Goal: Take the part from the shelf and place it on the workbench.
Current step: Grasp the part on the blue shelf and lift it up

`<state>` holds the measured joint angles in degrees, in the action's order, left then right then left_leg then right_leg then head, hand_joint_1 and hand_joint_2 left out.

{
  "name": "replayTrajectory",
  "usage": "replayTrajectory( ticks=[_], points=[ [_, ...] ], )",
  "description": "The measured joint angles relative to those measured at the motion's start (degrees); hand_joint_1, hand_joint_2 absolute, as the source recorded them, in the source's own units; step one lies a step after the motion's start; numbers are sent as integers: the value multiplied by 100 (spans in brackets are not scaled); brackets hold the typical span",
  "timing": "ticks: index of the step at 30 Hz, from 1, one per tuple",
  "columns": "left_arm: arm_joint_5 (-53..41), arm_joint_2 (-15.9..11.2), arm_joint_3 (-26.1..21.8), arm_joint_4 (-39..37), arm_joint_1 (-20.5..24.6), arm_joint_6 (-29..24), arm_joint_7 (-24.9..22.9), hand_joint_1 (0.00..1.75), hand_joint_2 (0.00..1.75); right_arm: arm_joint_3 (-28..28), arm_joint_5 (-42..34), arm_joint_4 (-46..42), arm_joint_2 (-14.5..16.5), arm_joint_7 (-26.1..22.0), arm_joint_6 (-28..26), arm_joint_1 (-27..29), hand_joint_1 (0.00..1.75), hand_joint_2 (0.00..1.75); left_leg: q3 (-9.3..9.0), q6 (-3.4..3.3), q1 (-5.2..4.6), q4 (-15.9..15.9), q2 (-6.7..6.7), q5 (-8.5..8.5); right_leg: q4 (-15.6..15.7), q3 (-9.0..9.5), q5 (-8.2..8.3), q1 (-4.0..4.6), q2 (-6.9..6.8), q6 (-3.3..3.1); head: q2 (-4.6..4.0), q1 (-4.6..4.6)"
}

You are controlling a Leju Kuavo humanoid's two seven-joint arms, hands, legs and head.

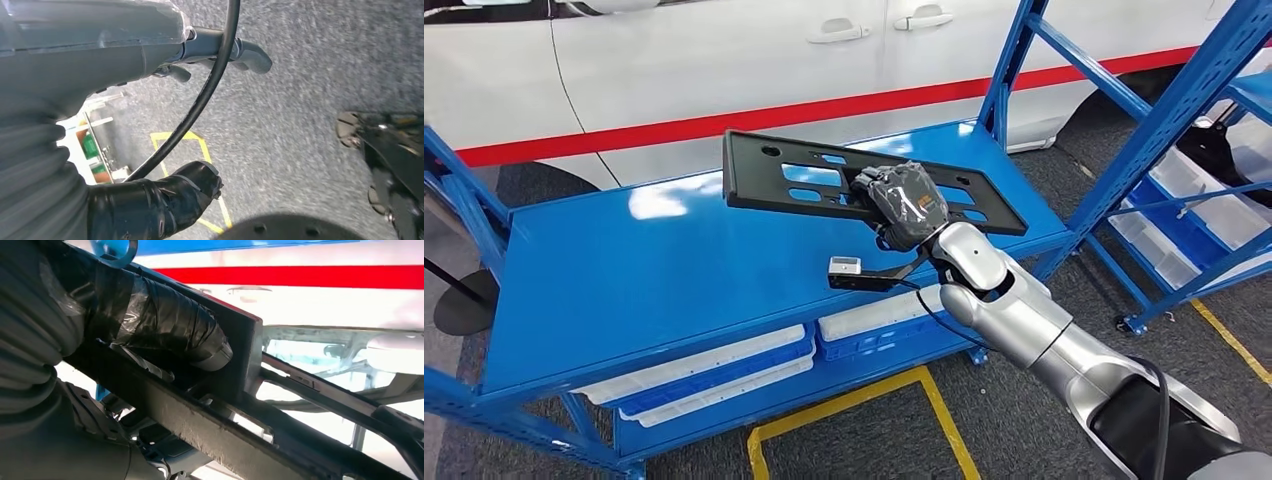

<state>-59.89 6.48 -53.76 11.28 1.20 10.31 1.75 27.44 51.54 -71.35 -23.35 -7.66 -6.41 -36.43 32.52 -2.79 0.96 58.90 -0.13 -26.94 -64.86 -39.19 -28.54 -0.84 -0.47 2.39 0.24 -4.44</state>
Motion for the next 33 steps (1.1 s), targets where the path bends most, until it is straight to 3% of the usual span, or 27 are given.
replayTrajectory(
  ticks=[2,3,4,5,7,9,12,13,14,17,18,19,20,21,22,24,26,28,30,32,33],
  points=[
    [-7,-2,1,0,3,-2,0,0,175,4,-5,2,-10,1,10,4,175,175,145,-28,-10,5,4,106,-709,-204,-467,-4,12,43,0,1],
    [-9,-3,2,0,4,-3,0,0,175,8,-8,3,-12,2,12,8,175,175,219,-28,-17,11,4,158,-949,-234,-542,-5,14,53,0,2],
    [-11,-3,2,0,5,-3,-4,0,175,10,-11,5,-13,2,14,11,175,175,292,-24,-23,18,3,208,-1008,-173,-493,-5,15,53,0,1],
    [-19,-3,3,0,6,-4,-17,0,175,12,-12,7,-13,4,16,13,175,175,362,-17,-29,25,0,257,-863,-6,-356,-3,16,41,0,1],
    [-48,-2,10,0,11,-8,-67,0,175,12,-11,4,-13,8,20,2,175,175,467,9,-41,35,-7,344,-108,568,-116,15,25,-20,0,1],
    [-78,4,26,0,14,-17,-118,0,175,14,-11,-4,-12,10,22,-26,175,175,520,63,-46,26,-9,436,539,985,-91,57,36,-93,1,3],
    [-105,10,45,0,6,-26,-119,0,175,20,-14,-8,-10,33,36,-74,175,175,551,172,-29,-26,-9,571,753,1003,-10,88,18,-208,1,2],
    [-123,28,51,3,-6,2,-82,0,175,22,-15,-6,-9,61,43,-76,175,175,582,204,-31,5,-11,513,808,981,62,74,6,-249,1,3],
    [-144,61,61,22,-28,93,-62,0,175,24,-15,-3,-8,91,52,-69,175,175,629,228,-34,120,-14,349,860,948,147,54,-8,-299,0,3],
    [-176,368,109,709,-285,900,-283,0,175,31,-16,14,-2,129,95,-32,175,175,829,270,-22,1018,-13,-475,884,737,353,32,19,-365,0,4],
    [-164,516,121,1103,-412,1190,-400,0,175,37,-19,27,1,128,105,-22,175,175,851,282,-15,1318,-12,-586,856,633,413,26,51,-351,0,4],
    [-148,658,128,1461,-524,1388,-489,0,175,45,-21,45,2,128,112,-15,175,175,813,296,-7,1481,-12,-556,819,520,471,15,90,-329,0,4],
    [-131,764,133,1716,-608,1488,-531,0,175,53,-23,64,3,128,113,-11,175,175,691,311,6,1459,-17,-422,772,400,525,1,127,-297,0,5],
    [-117,847,136,1933,-669,1540,-549,0,175,60,-24,79,3,128,113,-9,175,175,483,325,24,1260,-40,-273,712,279,573,-17,165,-259,0,5],
    [-111,914,139,2112,-712,1561,-556,0,175,63,-24,89,3,128,113,-11,175,175,221,337,45,924,-118,-243,641,161,611,-30,197,-218,0,5],
    [-103,1022,149,2423,-784,1574,-565,0,175,65,-25,96,5,127,113,-19,175,175,-196,313,54,316,-307,-351,509,-14,680,-42,255,-128,1,-2],
    [-99,1088,154,2625,-831,1568,-568,0,175,68,-26,100,11,122,114,-26,175,175,-282,241,22,130,-351,-416,487,-79,783,-48,329,-37,2,-9],
    [-98,1123,154,2733,-846,1555,-555,0,175,72,-28,119,11,116,116,-27,175,175,-207,144,28,111,-227,-317,490,-130,798,-71,362,25,2,-13],
    [-98,1157,152,2789,-851,1543,-540,0,175,75,-31,139,9,115,120,-37,175,175,-93,49,38,75,-81,-180,173,-256,407,-76,246,60,1,-25],
    [-98,1179,152,2817,-855,1533,-534,0,175,84,-33,150,13,114,122,-46,175,175,48,8,10,77,56,-60,-515,-405,-147,-70,114,96,1,-32],
    [-98,1185,152,2822,-856,1530,-533,0,175,93,-33,157,15,113,122,-44,175,175,121,1,-4,83,122,-9,-840,-442,-283,-70,90,108,0,-33]
  ],
)
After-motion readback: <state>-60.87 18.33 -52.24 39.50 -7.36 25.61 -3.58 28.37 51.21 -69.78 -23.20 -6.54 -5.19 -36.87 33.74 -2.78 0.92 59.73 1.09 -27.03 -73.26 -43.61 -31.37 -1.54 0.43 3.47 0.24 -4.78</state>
